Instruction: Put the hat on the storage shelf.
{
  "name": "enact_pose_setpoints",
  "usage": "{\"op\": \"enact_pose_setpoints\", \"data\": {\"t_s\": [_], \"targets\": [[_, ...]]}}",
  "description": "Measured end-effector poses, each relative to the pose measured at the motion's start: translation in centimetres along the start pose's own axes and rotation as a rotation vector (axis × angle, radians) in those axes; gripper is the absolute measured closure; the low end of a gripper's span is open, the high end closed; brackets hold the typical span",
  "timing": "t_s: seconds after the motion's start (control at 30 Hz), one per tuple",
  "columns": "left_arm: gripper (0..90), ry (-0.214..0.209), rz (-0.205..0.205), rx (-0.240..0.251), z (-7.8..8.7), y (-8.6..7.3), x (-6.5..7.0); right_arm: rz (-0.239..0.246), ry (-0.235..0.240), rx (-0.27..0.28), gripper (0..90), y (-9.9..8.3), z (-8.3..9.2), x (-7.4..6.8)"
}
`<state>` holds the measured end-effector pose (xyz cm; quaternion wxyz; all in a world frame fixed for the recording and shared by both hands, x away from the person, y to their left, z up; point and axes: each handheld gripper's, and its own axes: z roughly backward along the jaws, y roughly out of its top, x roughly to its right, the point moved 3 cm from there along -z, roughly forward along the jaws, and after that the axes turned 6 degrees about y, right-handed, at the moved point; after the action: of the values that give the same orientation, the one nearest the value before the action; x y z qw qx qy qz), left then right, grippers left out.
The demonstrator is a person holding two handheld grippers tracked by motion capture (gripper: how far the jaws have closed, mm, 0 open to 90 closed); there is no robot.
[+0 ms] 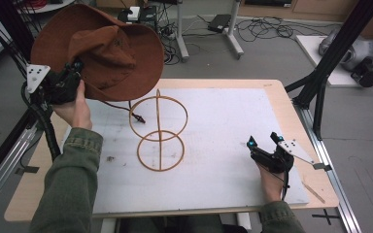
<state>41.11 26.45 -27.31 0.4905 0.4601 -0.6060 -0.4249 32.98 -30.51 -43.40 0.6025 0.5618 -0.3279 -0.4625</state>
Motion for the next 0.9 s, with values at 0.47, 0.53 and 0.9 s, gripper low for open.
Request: {"op": "enact_pose_setpoints", "data": {"t_s": [0.47,0.53,0.9], "targets": [[87.3,-0.038,0.02,0.055,0.6,1.6,0.7,0.005,0.002,0.004,12.2,0.0,0.0,0.0],[87.3,-0.045,0.021,0.061,0.8,1.9,0.9,0.004,0.004,0.003,12.2,0.0,0.0,0.0],[87.3,-0.089,0.062,0.09,1.6,2.9,1.2,-0.007,0.001,0.002,12.2,0.0,0.1,0.0]]}}
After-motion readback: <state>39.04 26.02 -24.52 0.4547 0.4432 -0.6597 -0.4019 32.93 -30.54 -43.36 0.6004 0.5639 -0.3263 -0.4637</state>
